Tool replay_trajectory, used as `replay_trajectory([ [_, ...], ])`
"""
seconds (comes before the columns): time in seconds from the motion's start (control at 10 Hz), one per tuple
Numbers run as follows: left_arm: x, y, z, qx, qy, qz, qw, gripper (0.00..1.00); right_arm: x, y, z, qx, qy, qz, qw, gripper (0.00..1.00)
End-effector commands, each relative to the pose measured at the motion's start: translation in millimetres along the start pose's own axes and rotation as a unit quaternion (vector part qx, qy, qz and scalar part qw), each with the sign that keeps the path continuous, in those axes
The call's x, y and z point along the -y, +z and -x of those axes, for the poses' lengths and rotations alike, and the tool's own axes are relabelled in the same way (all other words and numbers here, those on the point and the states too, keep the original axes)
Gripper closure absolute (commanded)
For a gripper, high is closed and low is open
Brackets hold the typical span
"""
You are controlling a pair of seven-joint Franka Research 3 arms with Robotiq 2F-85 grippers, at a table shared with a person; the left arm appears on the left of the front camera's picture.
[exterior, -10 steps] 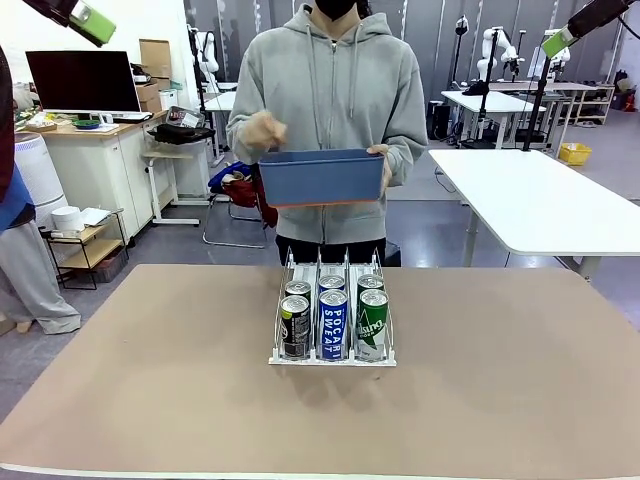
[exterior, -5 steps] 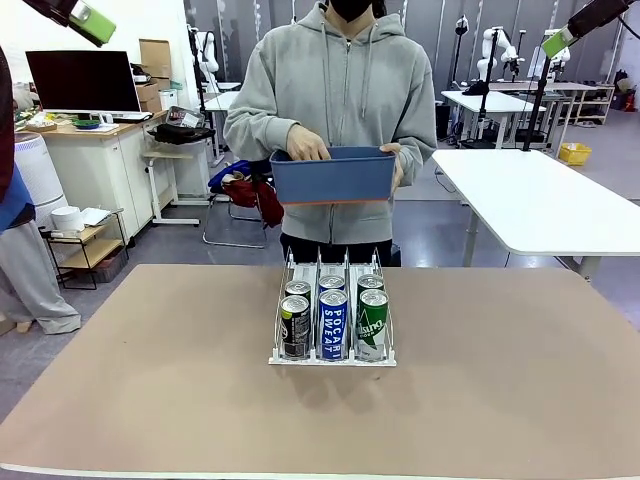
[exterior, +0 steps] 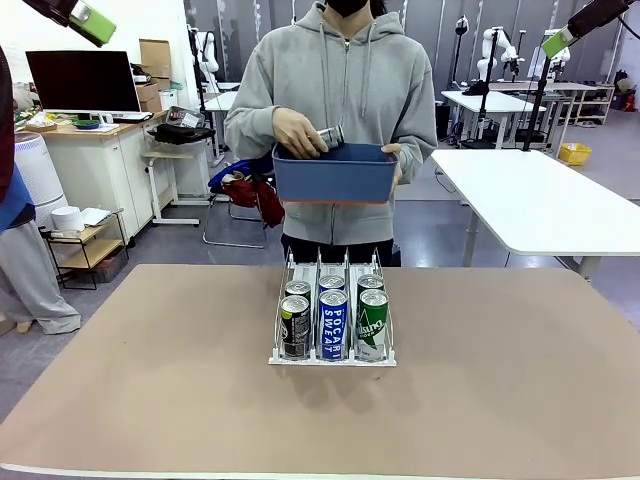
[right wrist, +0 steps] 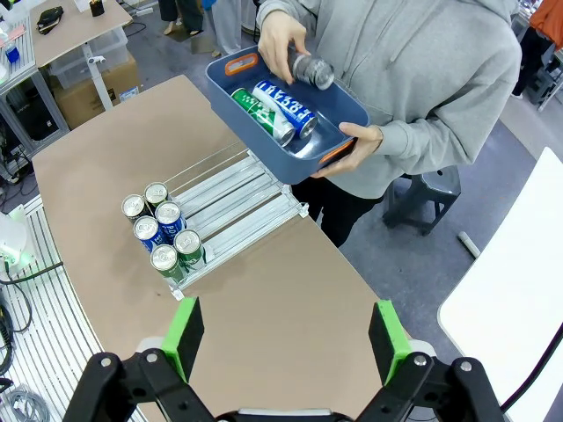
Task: Fill the beverage cans into the dispenser.
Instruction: Pick up the Pepsi coke handed by the human.
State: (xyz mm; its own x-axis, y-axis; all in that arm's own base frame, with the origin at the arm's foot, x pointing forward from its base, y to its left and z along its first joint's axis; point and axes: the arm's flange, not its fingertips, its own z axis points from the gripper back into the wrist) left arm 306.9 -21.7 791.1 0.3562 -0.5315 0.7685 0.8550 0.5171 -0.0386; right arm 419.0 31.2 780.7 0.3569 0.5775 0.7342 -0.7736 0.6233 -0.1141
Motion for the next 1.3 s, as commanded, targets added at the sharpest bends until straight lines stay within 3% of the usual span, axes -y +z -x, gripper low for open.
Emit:
replay_trajectory([
  [0.0,0.3,0.5,0.0,0.001,0.0,0.0,1.0,0.0,0.0,0.2,0.1,0.0,0.0,0.0,1.0,0.0],
  [1.2,0.3,0.5,0.0,0.001,0.0,0.0,1.0,0.0,0.0,0.2,0.1,0.0,0.0,0.0,1.0,0.0],
])
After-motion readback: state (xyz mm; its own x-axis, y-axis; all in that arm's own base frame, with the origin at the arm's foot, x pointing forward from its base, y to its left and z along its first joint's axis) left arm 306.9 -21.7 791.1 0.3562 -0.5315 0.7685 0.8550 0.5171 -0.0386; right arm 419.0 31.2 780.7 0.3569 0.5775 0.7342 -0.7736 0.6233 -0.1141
